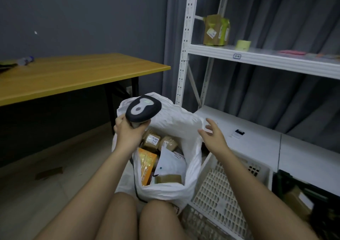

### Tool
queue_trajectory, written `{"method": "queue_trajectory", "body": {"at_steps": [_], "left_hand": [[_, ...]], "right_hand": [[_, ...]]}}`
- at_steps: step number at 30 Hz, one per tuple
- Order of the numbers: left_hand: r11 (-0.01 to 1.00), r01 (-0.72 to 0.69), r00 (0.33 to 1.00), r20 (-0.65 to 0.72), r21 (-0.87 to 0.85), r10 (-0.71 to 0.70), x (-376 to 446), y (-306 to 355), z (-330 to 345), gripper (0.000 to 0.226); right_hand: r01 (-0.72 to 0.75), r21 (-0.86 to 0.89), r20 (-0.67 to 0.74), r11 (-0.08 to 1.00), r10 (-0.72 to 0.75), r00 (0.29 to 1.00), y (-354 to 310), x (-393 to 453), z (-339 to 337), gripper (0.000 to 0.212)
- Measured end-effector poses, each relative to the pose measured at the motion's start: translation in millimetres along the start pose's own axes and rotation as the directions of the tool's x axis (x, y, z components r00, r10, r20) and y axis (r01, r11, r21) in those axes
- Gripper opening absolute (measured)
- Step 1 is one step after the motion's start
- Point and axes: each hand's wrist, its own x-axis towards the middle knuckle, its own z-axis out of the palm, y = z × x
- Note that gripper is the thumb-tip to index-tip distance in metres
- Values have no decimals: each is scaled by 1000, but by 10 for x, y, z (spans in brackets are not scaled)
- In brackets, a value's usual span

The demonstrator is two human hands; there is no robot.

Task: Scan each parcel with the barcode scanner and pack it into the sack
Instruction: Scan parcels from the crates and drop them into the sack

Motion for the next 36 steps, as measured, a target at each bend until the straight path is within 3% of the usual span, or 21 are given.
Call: {"method": "queue_trajectory", "body": {"at_steps": [3, 7, 11, 20, 26, 29, 32, 34, 36], "left_hand": [[993, -23, 995, 91, -118, 34, -185, 197, 294, 38], [966, 72, 974, 226, -248, -14, -512, 503, 857, 50], [954, 115, 930, 368, -276, -6, -883, 639, 1489, 48], [937, 223, 748, 664, -267, 11, -1960, 444, 2749, 52], [936, 327, 631, 767, -129, -114, -2450, -160, 3236, 55], [942, 334, 603, 776, -36, -184, -2625, -459, 3321, 59], [932, 360, 579, 774, 40, -257, -2756, -732, 3337, 57], [927, 367, 549, 786, 78, -284, -2830, -858, 3320, 54], [922, 374, 522, 798, 103, -301, -2893, -942, 3298, 52]], "right_hand": [[28, 11, -46, 1000, -28, 999, 134, -199, -170, 43], [40, 25, -140, 999, -36, 989, 349, -414, -557, 30], [0, 24, -228, 1000, 5, 974, 665, -627, -1090, 21], [-252, 37, -428, 967, 243, 870, 1916, -1374, -2111, 21], [-484, -33, -464, 875, 415, 782, 2763, -1938, -2411, 24], [-612, -118, -378, 782, 535, 756, 3138, -2151, -2472, 37], [-649, -296, -33, 700, 672, 740, 3351, -2283, -2467, 46], [-571, -488, 107, 660, 694, 712, 3430, -2298, -2440, 55], [-440, -673, 100, 595, 663, 742, 3547, -2265, -2392, 56]]}}
